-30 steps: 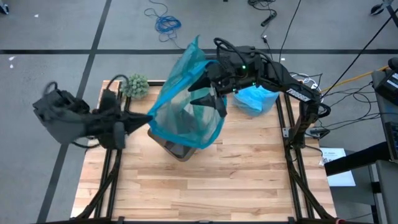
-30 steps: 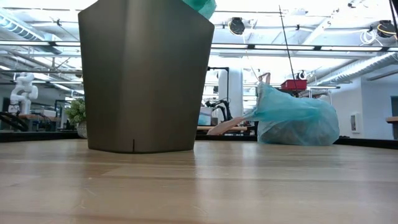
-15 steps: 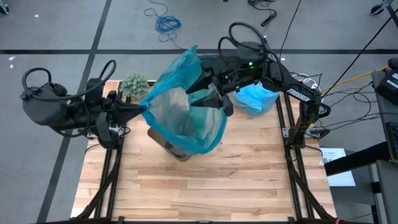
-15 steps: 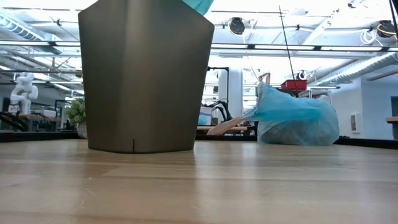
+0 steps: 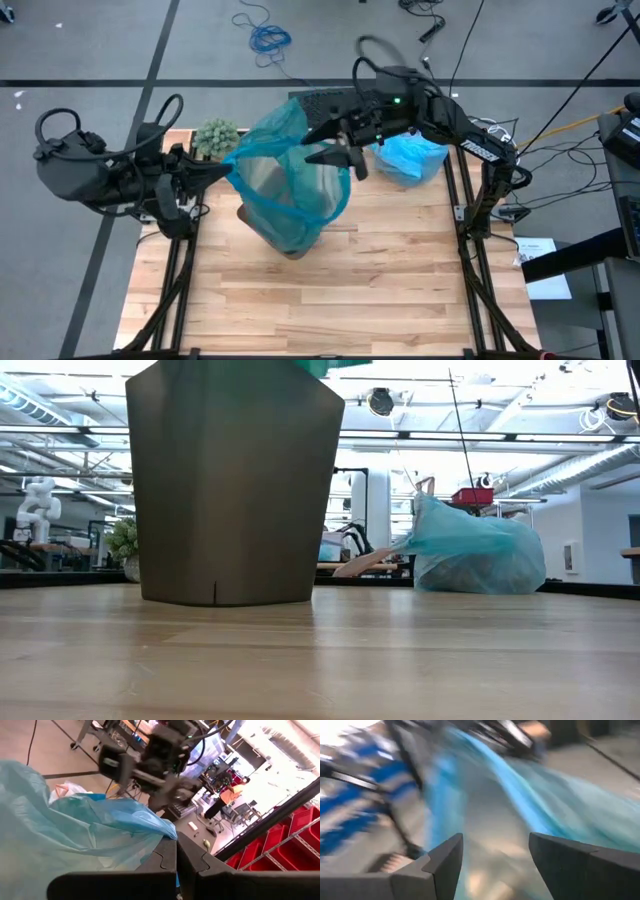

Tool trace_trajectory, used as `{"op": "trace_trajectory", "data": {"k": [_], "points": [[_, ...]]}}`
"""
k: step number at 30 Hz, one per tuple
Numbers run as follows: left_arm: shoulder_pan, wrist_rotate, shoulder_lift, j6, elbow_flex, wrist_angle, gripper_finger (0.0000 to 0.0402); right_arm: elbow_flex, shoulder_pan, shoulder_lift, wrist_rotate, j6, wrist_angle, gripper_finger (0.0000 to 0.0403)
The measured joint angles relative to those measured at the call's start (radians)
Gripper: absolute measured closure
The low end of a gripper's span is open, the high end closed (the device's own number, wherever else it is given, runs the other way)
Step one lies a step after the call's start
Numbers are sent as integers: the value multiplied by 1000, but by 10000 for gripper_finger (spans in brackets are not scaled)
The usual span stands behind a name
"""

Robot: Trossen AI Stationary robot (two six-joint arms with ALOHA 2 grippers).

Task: Place trash/remove bag and relplace
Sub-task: Insert the bottom blue trash bag into the trash bin

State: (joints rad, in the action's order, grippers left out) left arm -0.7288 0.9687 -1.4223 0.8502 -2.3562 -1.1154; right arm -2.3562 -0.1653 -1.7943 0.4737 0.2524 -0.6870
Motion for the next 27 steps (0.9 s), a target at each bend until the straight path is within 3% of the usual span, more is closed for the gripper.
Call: {"op": "trace_trajectory", "data": {"k": [6,20,23,27], "points": [[0,-1,0,-18,0,0,402,1,-34,2,-241,-153,-198,181],[1,-8,0,-52,0,17,402,1,-64,-151,-293,-288,-117,190],[1,-9,0,-69,0,48,402,1,-70,-171,-284,-297,-119,235],[0,-12,0,-156,0,133,402,1,-70,-147,-231,-316,-128,352]]}}
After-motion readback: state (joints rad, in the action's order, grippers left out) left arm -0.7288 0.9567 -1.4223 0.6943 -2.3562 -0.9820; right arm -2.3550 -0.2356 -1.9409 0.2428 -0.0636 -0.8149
